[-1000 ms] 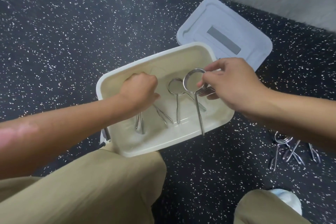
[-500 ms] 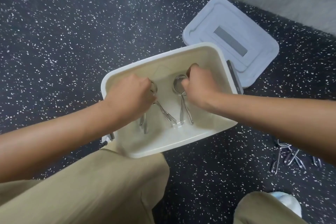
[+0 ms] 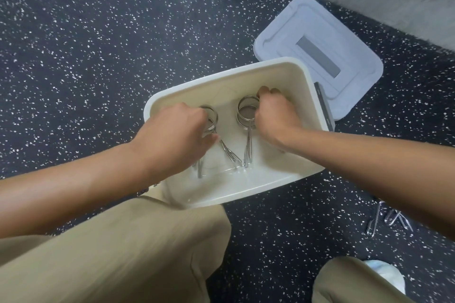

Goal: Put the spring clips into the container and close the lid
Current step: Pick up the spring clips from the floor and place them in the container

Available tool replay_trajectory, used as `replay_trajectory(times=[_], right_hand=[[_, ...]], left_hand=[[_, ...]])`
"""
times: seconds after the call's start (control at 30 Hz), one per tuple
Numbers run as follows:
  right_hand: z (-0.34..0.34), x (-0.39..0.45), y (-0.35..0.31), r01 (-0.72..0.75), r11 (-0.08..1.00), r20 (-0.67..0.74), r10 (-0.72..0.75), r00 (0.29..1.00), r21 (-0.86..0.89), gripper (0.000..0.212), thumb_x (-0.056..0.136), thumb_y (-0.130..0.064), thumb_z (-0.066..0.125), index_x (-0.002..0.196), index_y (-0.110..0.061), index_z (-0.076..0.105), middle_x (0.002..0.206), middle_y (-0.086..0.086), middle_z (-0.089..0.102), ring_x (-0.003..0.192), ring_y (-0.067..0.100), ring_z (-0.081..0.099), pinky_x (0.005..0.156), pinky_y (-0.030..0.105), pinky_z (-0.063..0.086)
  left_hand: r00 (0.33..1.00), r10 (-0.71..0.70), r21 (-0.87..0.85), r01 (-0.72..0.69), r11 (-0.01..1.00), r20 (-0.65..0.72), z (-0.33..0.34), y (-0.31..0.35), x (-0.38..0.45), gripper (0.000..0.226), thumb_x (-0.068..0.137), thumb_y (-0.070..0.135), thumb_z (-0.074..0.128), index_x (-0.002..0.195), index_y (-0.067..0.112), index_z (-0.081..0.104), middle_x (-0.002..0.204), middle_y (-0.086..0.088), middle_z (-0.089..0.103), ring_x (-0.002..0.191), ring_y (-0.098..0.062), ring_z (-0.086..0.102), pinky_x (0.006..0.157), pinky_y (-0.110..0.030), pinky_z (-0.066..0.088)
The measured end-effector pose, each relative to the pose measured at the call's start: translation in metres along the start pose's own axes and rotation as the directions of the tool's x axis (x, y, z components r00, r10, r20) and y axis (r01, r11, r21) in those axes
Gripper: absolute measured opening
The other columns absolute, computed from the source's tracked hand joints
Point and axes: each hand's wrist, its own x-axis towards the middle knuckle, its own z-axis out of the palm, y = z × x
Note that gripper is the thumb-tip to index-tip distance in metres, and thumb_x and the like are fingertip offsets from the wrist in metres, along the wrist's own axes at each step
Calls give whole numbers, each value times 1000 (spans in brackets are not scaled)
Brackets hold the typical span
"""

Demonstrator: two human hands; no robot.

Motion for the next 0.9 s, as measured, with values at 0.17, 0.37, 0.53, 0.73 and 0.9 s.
replay_trajectory(times=[0.17,0.37,0.53,0.73,0.9], right_hand=[[-5,0,1,-6,1000,45,5,999,26,29,92,-7,52,121,-4,51,123,18,57,112,40,58,73,35,36],[-23,-14,6,59,997,48,-61,997,43,25,94,-9,48,118,-5,52,120,16,57,106,38,58,74,35,41],[-42,-40,19,119,987,79,-128,989,112,27,95,-8,45,120,-6,54,118,13,61,106,31,58,90,44,50],[-80,-82,35,80,924,81,-118,990,373,31,98,-7,42,112,-21,65,103,-8,69,91,8,62,73,11,44],[-105,-108,73,17,857,38,-43,998,514,38,90,2,44,93,-28,68,86,-11,74,78,0,65,62,9,43]], left_hand=[[999,36,12,-35,999,-40,-2,2,1,37,92,47,59,77,13,58,53,1,44,61,-32,48,54,-34,45],[996,62,27,-60,998,-63,-6,9,4,40,93,51,56,79,13,57,64,-4,63,66,-33,55,60,-35,48],[995,77,6,-77,997,-68,-8,24,13,45,92,56,53,89,13,65,75,-6,71,77,-34,64,63,-38,53],[984,150,-73,-157,985,-96,-15,54,22,41,92,53,56,91,14,68,80,-5,73,81,-33,67,68,-39,55],[972,209,-151,-223,963,-103,-18,91,25,40,92,57,53,90,20,68,80,3,72,78,-26,65,66,-38,55]])
